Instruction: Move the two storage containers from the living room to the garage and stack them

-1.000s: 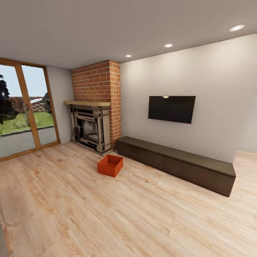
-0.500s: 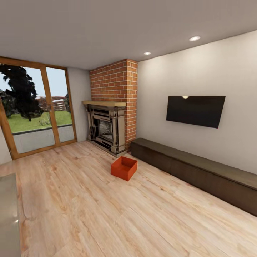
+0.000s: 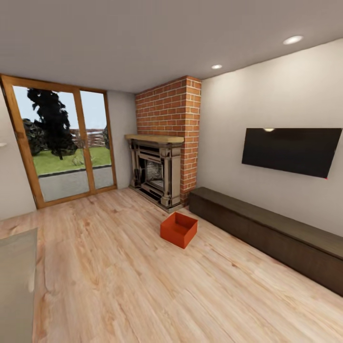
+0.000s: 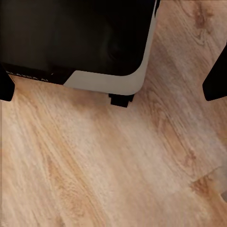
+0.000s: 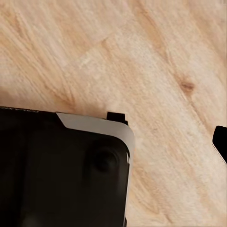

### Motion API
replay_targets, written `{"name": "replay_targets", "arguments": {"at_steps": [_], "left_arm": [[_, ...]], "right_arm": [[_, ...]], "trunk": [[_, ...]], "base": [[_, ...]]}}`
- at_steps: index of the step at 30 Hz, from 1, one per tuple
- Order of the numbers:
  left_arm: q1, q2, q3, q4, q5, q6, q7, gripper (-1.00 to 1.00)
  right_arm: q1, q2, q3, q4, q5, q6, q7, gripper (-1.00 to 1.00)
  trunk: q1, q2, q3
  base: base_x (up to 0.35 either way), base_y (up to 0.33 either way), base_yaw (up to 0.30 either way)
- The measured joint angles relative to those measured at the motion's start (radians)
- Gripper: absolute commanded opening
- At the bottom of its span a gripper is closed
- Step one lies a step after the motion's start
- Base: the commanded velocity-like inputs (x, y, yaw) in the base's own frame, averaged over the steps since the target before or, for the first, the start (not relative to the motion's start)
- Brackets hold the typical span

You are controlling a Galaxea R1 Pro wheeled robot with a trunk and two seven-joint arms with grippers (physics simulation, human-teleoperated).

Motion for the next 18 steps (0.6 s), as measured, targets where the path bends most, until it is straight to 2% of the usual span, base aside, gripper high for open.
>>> {"name": "replay_targets", "arguments": {"at_steps": [18], "left_arm": [[0.000,0.000,0.000,0.000,0.000,0.000,0.000,1.00]], "right_arm": [[0.000,0.000,0.000,-0.001,0.000,0.000,0.000,1.00]], "trunk": [[0.000,0.000,0.000]], "base": [[0.323,0.000,0.001]]}}
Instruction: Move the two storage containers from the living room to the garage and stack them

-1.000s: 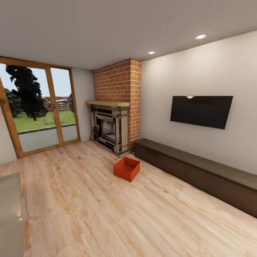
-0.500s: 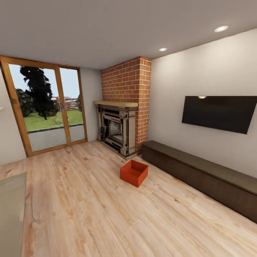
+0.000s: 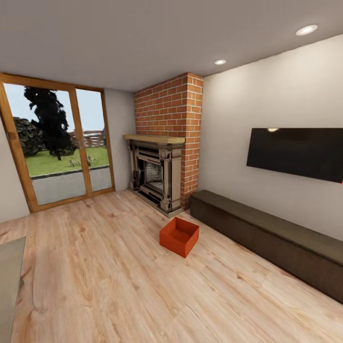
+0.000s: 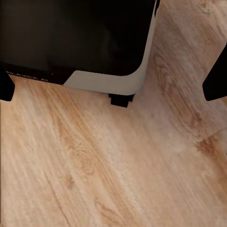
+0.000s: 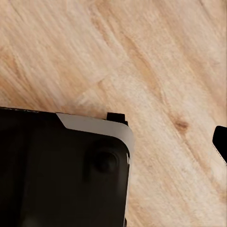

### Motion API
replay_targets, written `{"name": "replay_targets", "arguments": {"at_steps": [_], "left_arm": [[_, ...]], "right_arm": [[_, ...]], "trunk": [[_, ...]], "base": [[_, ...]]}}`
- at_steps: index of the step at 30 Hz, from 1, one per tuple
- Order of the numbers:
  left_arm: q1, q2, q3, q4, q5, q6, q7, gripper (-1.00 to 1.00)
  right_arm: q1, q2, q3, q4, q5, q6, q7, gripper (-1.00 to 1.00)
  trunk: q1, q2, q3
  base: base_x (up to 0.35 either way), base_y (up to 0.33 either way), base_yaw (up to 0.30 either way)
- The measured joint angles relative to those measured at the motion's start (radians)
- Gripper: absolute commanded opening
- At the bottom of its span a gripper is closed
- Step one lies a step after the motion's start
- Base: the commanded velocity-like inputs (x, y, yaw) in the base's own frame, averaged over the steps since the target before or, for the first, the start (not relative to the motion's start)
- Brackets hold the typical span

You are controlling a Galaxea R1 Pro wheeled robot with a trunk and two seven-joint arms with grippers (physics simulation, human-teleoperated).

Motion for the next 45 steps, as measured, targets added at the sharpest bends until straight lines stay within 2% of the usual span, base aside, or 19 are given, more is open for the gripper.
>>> {"name": "replay_targets", "arguments": {"at_steps": [10,26,45], "left_arm": [[0.000,0.000,0.000,0.000,0.000,-0.001,0.000,1.00],[0.000,0.000,0.000,0.000,0.000,-0.001,0.000,1.00],[0.000,0.000,0.000,0.000,0.000,-0.001,0.000,1.00]], "right_arm": [[0.000,0.001,-0.001,0.000,0.000,-0.002,-0.008,1.00],[0.000,0.001,-0.002,0.000,0.000,-0.001,-0.007,1.00],[0.000,0.001,-0.001,0.000,0.000,0.000,-0.007,1.00]], "trunk": [[0.000,0.000,0.000],[0.000,0.000,0.000],[0.000,0.000,0.000]], "base": [[0.323,0.000,0.037],[0.323,0.000,0.244],[0.323,0.000,0.011]]}}
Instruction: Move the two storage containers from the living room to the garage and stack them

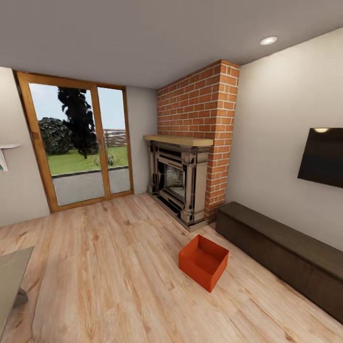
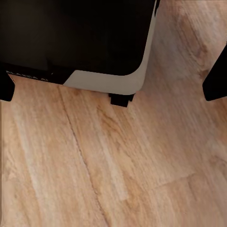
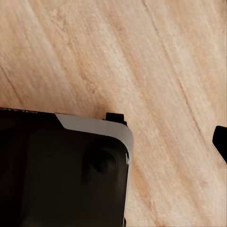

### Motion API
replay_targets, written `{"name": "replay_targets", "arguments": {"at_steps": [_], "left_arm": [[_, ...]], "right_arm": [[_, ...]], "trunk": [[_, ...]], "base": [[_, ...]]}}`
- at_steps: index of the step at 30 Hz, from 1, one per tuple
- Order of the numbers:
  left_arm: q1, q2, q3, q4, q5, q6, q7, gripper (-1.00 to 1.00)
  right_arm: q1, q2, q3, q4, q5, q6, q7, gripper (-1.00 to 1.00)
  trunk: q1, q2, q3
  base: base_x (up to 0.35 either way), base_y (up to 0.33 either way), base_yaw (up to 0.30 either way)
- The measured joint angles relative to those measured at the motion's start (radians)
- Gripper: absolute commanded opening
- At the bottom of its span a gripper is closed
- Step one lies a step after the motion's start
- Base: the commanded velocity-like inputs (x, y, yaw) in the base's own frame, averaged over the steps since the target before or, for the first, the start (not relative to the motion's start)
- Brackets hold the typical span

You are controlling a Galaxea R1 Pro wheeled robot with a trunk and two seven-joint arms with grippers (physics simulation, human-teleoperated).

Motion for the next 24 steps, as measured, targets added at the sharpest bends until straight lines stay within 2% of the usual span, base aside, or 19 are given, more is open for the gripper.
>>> {"name": "replay_targets", "arguments": {"at_steps": [9,24], "left_arm": [[0.000,0.000,0.000,0.000,0.000,0.001,0.000,1.00],[0.000,0.000,0.000,0.000,0.000,0.001,0.000,1.00]], "right_arm": [[0.000,0.000,0.000,0.000,0.000,0.000,0.000,1.00],[0.000,0.000,0.003,0.000,0.004,0.000,-0.005,1.00]], "trunk": [[0.000,0.000,0.000],[0.000,0.000,0.000]], "base": [[0.323,0.025,0.000],[0.323,0.142,0.000]]}}
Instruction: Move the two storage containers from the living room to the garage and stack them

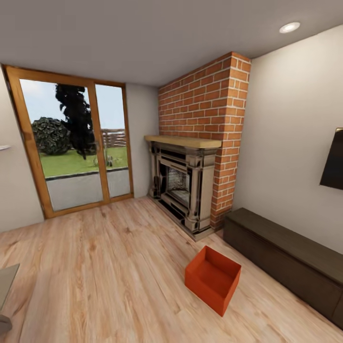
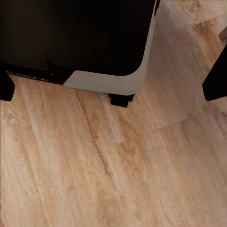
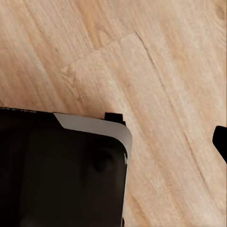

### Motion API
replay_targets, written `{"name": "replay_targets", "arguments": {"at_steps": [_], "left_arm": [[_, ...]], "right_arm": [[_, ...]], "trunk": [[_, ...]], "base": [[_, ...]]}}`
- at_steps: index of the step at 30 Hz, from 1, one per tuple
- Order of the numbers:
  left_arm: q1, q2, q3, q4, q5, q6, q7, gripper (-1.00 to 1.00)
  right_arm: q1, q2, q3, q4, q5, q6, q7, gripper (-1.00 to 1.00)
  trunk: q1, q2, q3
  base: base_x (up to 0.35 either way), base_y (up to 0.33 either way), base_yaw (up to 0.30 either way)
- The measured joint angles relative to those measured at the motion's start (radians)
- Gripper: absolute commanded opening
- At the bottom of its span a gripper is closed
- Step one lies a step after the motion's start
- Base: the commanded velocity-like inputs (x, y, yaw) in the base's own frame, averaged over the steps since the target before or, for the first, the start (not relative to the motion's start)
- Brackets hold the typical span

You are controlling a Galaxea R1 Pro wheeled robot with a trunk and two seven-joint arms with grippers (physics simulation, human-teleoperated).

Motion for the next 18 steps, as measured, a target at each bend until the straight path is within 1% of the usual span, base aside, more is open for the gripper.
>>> {"name": "replay_targets", "arguments": {"at_steps": [14,18], "left_arm": [[0.000,0.000,0.000,0.000,0.000,0.000,0.000,1.00],[0.000,0.000,0.000,0.000,0.000,0.000,0.000,1.00]], "right_arm": [[0.000,0.000,0.000,0.000,-0.001,0.000,0.002,1.00],[0.000,0.000,-0.001,0.000,-0.002,-0.001,-0.001,1.00]], "trunk": [[0.000,0.000,0.000],[0.000,0.000,0.000]], "base": [[0.323,0.160,-0.001],[0.323,0.160,-0.133]]}}
